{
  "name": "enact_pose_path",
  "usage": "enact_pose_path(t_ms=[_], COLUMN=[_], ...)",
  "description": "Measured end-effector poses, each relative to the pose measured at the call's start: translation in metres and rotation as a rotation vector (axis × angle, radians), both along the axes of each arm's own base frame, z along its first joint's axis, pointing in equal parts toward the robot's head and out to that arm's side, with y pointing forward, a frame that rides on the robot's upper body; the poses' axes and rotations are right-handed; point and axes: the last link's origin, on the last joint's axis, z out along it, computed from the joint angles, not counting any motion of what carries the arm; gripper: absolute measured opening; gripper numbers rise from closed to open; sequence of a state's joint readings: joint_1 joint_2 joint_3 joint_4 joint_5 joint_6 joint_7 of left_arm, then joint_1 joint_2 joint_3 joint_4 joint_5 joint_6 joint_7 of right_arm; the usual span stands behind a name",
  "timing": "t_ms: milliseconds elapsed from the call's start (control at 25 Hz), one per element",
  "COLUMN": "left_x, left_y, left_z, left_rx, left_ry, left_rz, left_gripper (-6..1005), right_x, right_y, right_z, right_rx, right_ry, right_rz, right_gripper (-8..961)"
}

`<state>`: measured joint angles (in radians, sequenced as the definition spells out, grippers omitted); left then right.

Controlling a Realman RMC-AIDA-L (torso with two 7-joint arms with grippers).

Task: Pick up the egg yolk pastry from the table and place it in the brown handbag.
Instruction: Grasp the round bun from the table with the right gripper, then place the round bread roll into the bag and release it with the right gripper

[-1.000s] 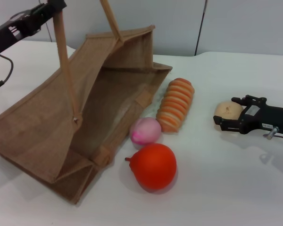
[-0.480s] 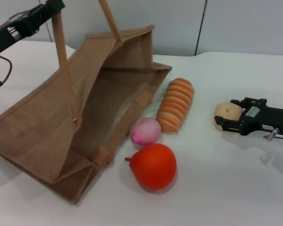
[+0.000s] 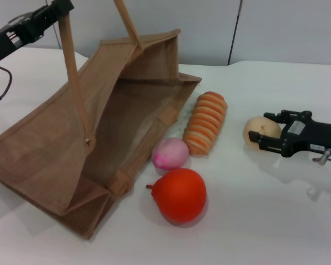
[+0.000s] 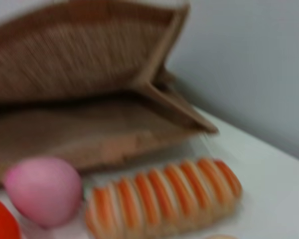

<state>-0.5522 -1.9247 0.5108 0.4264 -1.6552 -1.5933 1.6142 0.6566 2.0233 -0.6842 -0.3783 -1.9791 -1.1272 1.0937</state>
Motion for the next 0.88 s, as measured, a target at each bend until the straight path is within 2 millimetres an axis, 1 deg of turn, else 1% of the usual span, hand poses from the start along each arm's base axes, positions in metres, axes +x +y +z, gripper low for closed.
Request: enact_pose_path(t_ms=[200, 360, 440, 560, 600, 640, 680, 720, 880], left_x=[0.001, 0.004, 0.006, 0.011, 0.011, 0.013, 0.016, 0.018, 0.027], left_y=[0.0, 0.0, 0.0, 0.0, 0.0, -0.001, -0.001, -0.002, -0.002], left_z=[0.001, 0.001, 0.001, 0.0, 0.0, 0.0, 0.001, 0.001, 0.001], left_rx=[-0.001, -0.005, -0.009, -0.02, -0.02, -0.025, -0.036, -0.04, -0.062], left_ry=[-0.001, -0.005, -0.008, -0.018, -0.018, -0.023, -0.033, -0.038, -0.058], left_rz=[-0.007, -0.02, -0.03, -0.055, -0.055, -0.065, -0.084, -0.094, -0.139], left_gripper=[120, 120, 120, 121, 121, 121, 121, 121, 121], right_x=[-0.012, -0.027, -0.039, -0.062, -0.062, -0.069, -0.081, -0.098, -0.126], right_y=[-0.006, -0.008, -0.006, -0.001, -0.001, 0.0, 0.004, 0.008, 0.018], right_z=[0.011, 0.008, 0.005, -0.007, -0.007, -0.013, -0.019, -0.03, -0.048], right_rx=[-0.006, -0.037, -0.062, -0.11, -0.11, -0.126, -0.141, -0.165, -0.18], right_ry=[0.072, 0.107, 0.12, 0.129, 0.129, 0.134, 0.135, 0.136, 0.101], right_rz=[0.092, 0.167, 0.208, 0.277, 0.277, 0.296, 0.331, 0.377, 0.439], right_gripper=[666, 621, 590, 568, 561, 553, 546, 545, 540])
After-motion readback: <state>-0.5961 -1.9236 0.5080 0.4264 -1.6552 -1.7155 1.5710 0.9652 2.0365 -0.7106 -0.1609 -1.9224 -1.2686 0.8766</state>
